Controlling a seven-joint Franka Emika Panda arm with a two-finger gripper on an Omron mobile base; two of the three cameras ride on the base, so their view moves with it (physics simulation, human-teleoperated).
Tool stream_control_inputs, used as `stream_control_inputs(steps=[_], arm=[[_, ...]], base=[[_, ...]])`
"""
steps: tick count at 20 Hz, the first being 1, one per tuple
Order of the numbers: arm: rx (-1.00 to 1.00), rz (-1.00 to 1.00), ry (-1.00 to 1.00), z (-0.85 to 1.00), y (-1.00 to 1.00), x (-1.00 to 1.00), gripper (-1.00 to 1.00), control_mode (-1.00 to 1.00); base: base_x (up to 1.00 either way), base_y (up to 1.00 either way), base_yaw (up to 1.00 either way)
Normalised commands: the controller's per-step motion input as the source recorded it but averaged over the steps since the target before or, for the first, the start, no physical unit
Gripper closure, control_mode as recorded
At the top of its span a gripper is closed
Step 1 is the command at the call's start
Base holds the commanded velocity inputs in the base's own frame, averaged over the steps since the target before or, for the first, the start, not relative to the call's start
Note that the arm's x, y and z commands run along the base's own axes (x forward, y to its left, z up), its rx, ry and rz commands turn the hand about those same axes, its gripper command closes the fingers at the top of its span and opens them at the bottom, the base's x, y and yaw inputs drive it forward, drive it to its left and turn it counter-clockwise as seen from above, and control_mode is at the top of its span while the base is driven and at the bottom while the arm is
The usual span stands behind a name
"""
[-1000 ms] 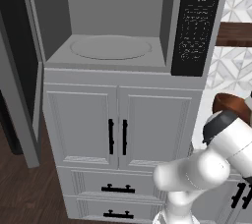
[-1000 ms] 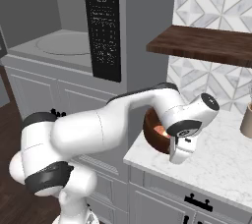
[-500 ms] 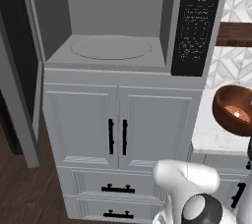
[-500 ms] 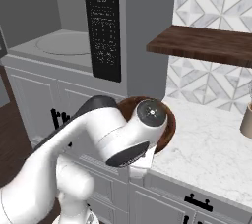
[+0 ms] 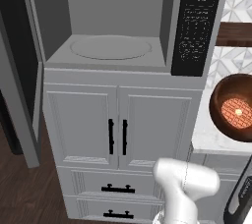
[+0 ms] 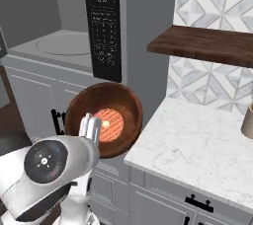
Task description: Open the microwave, place the bowl with waffle inside the microwave, then close the microwave door and turn it on.
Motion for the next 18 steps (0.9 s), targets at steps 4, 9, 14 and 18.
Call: stream_control_inputs(steps=[4,9,14,18], arm=[[-0.09,0.01,0.04,0.84,0.9,-0.27,1.0,-1.0],[-0.11,0.05,0.13,0.69,0.99,-0.06,1.0,-1.0],[-0.05,0.03,-0.02,0.31,0.74,0.16,1.0,-1.0],[0.0,0.0,-0.34,0.25,0.24,0.28,1.0,-1.0]], base=[[0.0,0.0,0.0],[0.0,0.0,0.0],[0.0,0.0,0.0],[0.0,0.0,0.0]])
